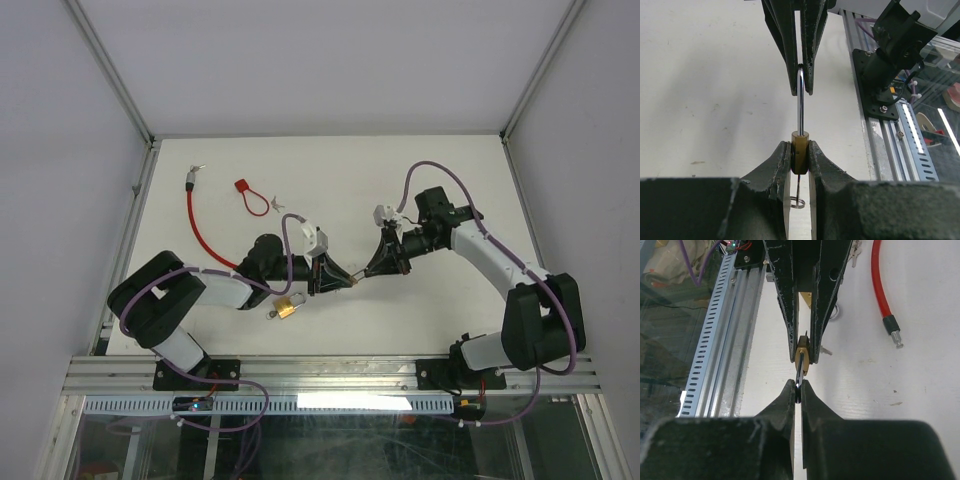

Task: Lock with the key
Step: Lock the lock.

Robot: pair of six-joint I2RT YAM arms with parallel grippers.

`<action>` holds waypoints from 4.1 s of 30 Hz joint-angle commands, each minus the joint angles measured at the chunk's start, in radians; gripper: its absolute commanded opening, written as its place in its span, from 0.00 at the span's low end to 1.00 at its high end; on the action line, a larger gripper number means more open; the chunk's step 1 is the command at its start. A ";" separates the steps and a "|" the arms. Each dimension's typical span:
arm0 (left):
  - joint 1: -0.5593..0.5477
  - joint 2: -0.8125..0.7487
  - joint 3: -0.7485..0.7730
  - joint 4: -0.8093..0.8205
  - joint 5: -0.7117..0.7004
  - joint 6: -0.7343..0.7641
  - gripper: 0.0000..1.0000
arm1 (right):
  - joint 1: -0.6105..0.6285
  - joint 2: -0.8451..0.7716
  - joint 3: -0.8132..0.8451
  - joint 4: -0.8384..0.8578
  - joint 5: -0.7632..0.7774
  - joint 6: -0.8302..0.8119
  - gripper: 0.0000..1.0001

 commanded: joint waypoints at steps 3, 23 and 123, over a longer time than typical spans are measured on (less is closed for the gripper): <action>-0.004 -0.042 0.049 0.133 -0.064 0.082 0.00 | 0.096 0.032 -0.018 0.087 0.015 0.043 0.00; 0.043 -0.018 0.014 0.244 -0.083 -0.002 0.00 | 0.215 0.140 0.063 0.098 0.199 0.121 0.00; -0.213 -0.211 0.048 -0.412 -0.728 -0.152 0.41 | -0.060 -0.046 0.068 0.016 0.019 0.089 0.00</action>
